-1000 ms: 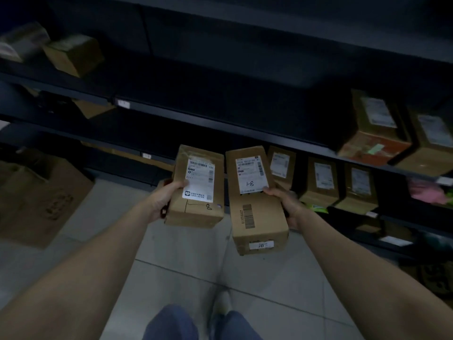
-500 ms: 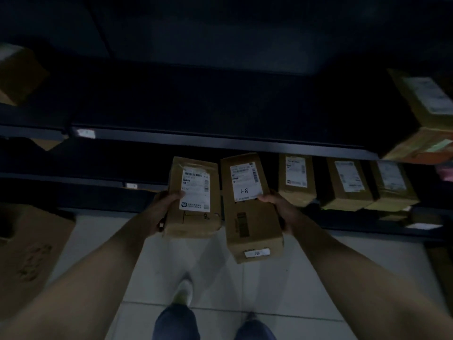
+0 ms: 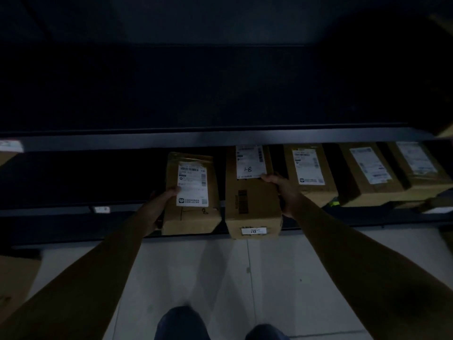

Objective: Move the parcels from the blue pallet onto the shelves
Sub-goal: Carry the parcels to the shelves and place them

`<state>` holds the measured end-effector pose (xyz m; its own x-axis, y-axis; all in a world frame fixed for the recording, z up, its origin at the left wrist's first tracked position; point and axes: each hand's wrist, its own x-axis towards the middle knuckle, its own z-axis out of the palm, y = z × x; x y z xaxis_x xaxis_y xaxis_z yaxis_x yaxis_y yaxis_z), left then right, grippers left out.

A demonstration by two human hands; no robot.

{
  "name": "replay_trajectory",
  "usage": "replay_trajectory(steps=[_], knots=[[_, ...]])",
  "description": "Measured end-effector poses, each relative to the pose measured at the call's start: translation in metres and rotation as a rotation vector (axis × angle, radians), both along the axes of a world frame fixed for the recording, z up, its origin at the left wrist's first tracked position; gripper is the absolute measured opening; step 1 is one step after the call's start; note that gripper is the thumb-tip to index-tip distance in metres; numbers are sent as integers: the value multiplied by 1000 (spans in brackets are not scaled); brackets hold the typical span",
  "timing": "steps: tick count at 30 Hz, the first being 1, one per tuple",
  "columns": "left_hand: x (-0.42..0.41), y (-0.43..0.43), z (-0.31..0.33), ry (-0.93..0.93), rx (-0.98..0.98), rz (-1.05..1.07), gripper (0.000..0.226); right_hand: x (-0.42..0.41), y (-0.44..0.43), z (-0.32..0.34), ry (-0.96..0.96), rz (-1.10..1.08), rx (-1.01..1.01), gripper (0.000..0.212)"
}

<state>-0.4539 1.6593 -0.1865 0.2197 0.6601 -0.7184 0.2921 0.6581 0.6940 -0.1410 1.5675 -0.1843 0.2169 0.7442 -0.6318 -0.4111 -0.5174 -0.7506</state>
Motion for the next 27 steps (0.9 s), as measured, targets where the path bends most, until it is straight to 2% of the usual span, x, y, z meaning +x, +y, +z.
replay_trajectory(steps=[3,5,7,11,14,18,21,25,27], knots=[[6,12,-16,6,0,-20,73,8,9,-17,-12,7,8,59],[10,18,-25,11,10,-36,71,12,14,-24,18,22,50,49],[14,21,-34,2,19,-43,63,15,18,-30,51,19,89,45],[21,28,-51,-14,6,-13,50,17,23,-43,74,-5,101,54],[28,34,-56,-43,27,71,42,17,26,-48,46,-19,96,48],[33,41,-53,-29,117,202,43,11,31,-39,-181,-84,51,46],[40,39,-39,123,215,203,43,5,28,-23,-442,-84,-7,49],[44,18,-4,445,455,-8,40,-6,5,17,-850,155,-101,52],[45,-2,20,499,566,-128,33,-14,-10,47,-955,355,-120,45]])
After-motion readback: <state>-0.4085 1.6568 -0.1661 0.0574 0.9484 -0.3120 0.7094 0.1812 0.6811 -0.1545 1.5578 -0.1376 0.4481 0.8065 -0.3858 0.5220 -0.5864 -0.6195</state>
